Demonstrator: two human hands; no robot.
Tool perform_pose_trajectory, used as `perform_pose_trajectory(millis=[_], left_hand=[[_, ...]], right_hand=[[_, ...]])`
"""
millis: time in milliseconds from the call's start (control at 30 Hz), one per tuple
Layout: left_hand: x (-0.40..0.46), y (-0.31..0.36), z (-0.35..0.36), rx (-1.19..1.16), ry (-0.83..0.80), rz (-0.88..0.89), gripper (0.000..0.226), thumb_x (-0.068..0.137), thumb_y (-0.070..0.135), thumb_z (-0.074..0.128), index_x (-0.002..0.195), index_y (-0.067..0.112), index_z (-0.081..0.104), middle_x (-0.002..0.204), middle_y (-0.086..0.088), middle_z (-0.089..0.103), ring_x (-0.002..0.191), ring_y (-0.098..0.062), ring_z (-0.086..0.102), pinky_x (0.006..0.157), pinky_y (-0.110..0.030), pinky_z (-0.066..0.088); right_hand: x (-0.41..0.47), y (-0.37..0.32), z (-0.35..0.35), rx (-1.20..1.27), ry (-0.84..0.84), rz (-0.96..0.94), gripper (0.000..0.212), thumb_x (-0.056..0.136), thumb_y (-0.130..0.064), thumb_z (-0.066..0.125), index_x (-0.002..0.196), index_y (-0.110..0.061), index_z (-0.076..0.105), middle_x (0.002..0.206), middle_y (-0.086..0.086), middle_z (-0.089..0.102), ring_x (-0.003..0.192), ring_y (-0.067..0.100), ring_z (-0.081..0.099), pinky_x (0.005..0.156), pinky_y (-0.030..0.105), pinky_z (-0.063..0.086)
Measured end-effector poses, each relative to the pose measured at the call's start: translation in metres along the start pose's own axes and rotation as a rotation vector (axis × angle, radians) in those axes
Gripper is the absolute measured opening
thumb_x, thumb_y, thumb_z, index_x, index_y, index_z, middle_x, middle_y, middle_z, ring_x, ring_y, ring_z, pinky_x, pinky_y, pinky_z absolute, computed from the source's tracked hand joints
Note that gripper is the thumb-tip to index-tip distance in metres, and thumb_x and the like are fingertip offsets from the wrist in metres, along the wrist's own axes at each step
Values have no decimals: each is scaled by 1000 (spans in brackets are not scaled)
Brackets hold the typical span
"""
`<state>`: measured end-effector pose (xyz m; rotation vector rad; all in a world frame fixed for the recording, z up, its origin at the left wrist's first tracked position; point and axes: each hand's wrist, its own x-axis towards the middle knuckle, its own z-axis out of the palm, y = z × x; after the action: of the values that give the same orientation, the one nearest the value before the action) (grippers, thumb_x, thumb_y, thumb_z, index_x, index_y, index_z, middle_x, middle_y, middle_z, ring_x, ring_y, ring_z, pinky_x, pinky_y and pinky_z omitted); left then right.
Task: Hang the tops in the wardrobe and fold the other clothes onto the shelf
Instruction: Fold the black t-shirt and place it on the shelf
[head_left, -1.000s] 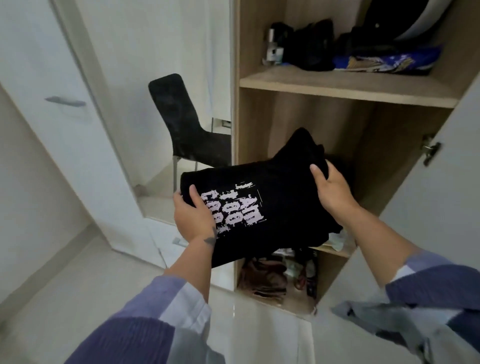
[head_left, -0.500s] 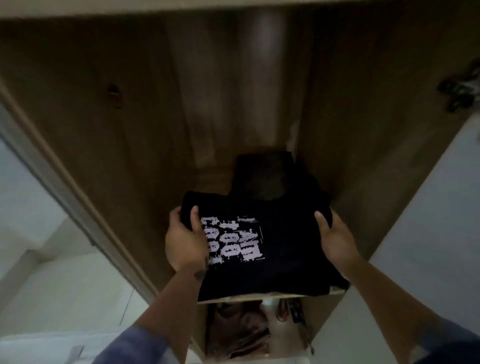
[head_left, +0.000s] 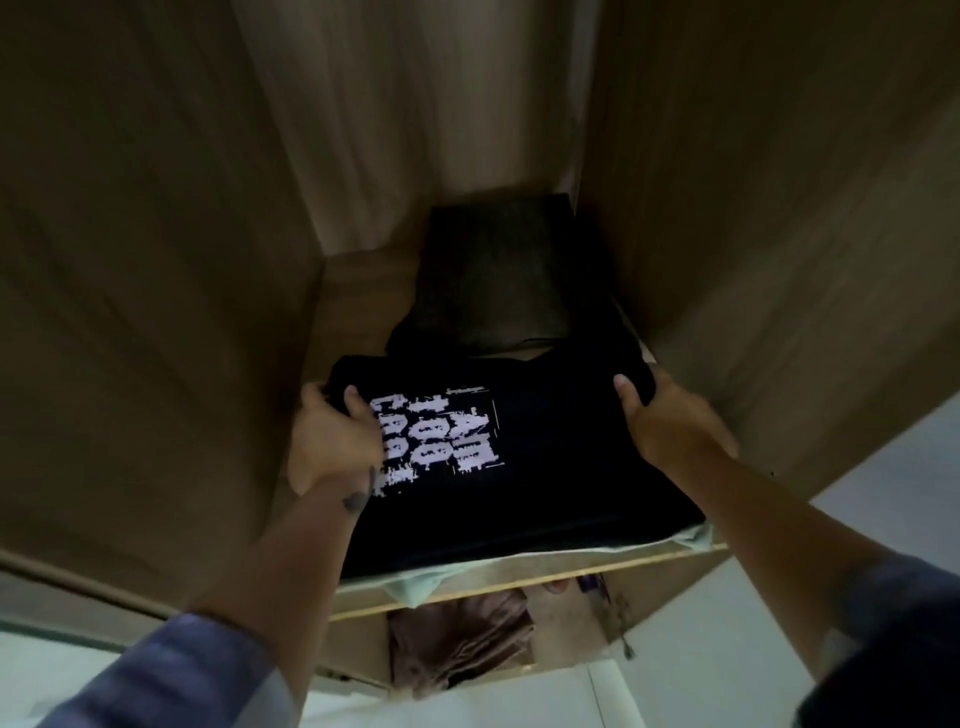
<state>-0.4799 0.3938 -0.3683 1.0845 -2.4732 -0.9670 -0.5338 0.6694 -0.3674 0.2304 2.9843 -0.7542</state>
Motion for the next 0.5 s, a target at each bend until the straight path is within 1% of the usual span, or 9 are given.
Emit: perform_pose_trajectory(millis=[67, 200, 267, 300, 367, 400, 433, 467, 500], left_hand=[[0, 1, -6, 63, -48, -60, 48, 99, 40, 37, 132, 5, 39, 127, -21, 54, 112, -39, 54, 84, -41, 43], [-2, -1, -15, 81, -52, -6, 38, 100, 35, 38, 123, 5, 44, 121, -21, 56, 107, -39, 55, 80, -41, 43], [-5, 5, -13, 109, -33, -13, 43, 100, 36, 37, 131, 7, 38, 129, -19, 49, 113, -38, 51, 80, -42, 41], [-7, 8, -11, 163, 10, 14, 46, 99, 37, 38, 135, 8, 35, 134, -17, 44, 118, -37, 46, 84, -44, 40], [-12, 11, -9, 305, 112, 210, 49, 97, 39, 37, 139, 13, 36, 143, -12, 37, 129, -32, 37, 96, -48, 36], [-14, 11, -6, 350, 112, 346, 49, 97, 41, 36, 139, 17, 39, 146, -9, 37, 134, -29, 32, 102, -48, 31], [-15, 10, -1, 385, 61, 454, 49, 97, 44, 32, 140, 21, 40, 148, -5, 36, 139, -24, 26, 108, -47, 24], [-16, 9, 3, 419, -21, 511, 52, 97, 50, 27, 142, 26, 39, 152, -1, 33, 143, -20, 20, 112, -47, 17], [-16, 7, 7, 460, -115, 516, 58, 95, 57, 20, 145, 31, 34, 156, 3, 27, 146, -16, 13, 115, -47, 10]], right_hand=[[-3, 1, -4, -16, -12, 24, 44, 98, -49, 30, 126, -19, 48, 111, 18, 61, 101, 37, 58, 75, 38, 44], [-15, -7, -8, -119, 41, 22, 38, 100, -40, 34, 126, -15, 44, 110, 19, 59, 98, 37, 58, 68, 36, 39], [-15, -13, -7, -156, 87, 55, 44, 98, -42, 37, 133, -16, 36, 120, 18, 54, 107, 37, 53, 74, 39, 40], [-13, -16, -5, -217, 152, 34, 48, 96, -43, 38, 136, -16, 34, 126, 17, 50, 113, 36, 49, 81, 42, 40], [-10, -25, 1, -299, 343, -159, 52, 95, -44, 38, 138, -15, 39, 134, 16, 46, 123, 35, 43, 94, 47, 37], [-10, -31, 4, -286, 386, -299, 54, 93, -45, 35, 137, -15, 45, 136, 16, 47, 128, 34, 43, 100, 50, 34], [-9, -35, 8, -289, 363, -423, 57, 92, -47, 30, 137, -16, 48, 140, 14, 47, 133, 31, 40, 106, 52, 29], [-8, -37, 14, -322, 253, -504, 63, 92, -51, 21, 140, -19, 45, 146, 11, 42, 140, 27, 33, 112, 53, 20], [-7, -36, 21, -355, 137, -531, 69, 90, -56, 10, 145, -24, 37, 154, 7, 32, 145, 22, 21, 115, 52, 9]])
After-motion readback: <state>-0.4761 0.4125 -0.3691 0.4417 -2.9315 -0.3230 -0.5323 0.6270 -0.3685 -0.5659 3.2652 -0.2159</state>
